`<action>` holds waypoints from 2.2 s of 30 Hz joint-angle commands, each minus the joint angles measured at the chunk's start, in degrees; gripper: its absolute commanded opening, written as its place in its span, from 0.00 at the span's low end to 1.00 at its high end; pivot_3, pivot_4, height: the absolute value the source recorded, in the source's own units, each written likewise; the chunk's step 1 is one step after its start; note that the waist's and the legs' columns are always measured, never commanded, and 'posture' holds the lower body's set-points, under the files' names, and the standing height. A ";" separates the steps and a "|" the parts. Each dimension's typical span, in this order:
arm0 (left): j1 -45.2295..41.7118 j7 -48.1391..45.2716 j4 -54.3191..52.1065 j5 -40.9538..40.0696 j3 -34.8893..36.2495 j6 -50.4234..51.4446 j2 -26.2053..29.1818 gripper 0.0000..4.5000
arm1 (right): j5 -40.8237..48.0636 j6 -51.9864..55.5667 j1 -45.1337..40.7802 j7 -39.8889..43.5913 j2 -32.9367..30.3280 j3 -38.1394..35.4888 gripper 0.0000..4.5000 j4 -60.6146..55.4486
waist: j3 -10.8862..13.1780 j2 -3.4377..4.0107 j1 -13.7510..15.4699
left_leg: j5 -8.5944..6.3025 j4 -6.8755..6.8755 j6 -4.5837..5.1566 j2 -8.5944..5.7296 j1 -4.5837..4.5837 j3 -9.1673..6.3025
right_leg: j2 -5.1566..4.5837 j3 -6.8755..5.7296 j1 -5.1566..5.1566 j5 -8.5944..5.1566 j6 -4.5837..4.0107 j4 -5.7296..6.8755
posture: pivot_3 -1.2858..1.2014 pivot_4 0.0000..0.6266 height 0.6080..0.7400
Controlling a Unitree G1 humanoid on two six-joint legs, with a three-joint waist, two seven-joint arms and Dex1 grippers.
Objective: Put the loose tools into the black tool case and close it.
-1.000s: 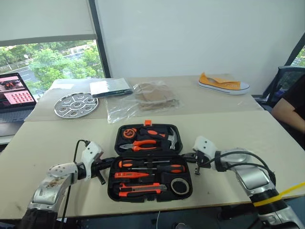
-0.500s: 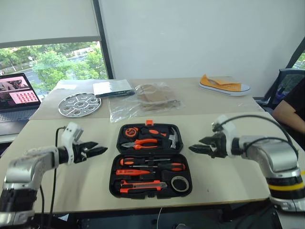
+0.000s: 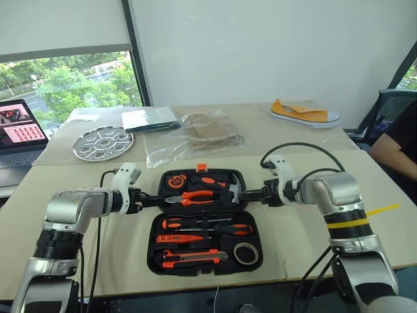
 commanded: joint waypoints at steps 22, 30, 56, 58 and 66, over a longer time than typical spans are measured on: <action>7.07 -6.78 -1.70 0.70 12.86 -37.74 -10.89 0.01 | -5.43 -58.46 9.25 16.15 -2.40 -0.65 0.00 -6.22 | 0.04 -0.02 -0.32 | 0.19 0.33 0.01 -0.21 -0.59 -0.07 | -0.27 -0.02 -0.39 0.27 0.20 0.01 | 0.52 0.24 1.00; 22.14 -18.67 1.81 14.88 7.20 -82.59 -6.89 0.01 | -17.86 -102.36 24.13 19.60 -10.63 2.46 0.00 -1.07 | 0.03 -0.02 -0.83 | 0.16 0.11 0.07 -0.27 -0.64 0.04 | -0.75 -1.42 -0.61 0.39 -0.01 -0.35 | 0.52 0.24 1.00; 15.12 -23.71 14.47 11.15 0.95 -81.15 0.55 0.66 | 1.72 -93.06 53.87 24.50 -27.84 -2.04 0.08 -18.79 | -0.17 0.00 2.14 | -0.27 -0.56 0.78 -0.02 1.52 0.22 | -0.62 -1.28 1.57 0.34 0.01 -1.05 | 0.52 0.24 1.00; 11.66 -23.82 14.97 12.09 -0.60 -78.59 -0.67 0.50 | 3.34 -87.92 57.82 24.30 -28.84 -2.23 0.00 -24.79 | -0.17 -0.01 2.39 | -0.28 -0.53 0.80 -0.05 1.36 0.17 | -0.63 -1.35 1.50 0.36 0.07 -1.05 | 0.52 0.24 1.00; 2.07 -29.87 20.34 16.18 -8.84 -71.24 -4.12 0.01 | -2.85 -73.32 58.76 20.11 -23.39 7.38 0.00 -38.18 | -0.13 -0.16 2.00 | -0.31 -0.42 0.84 -0.08 1.19 0.18 | -0.58 -1.33 1.46 0.41 0.16 -1.18 | 0.52 0.24 1.00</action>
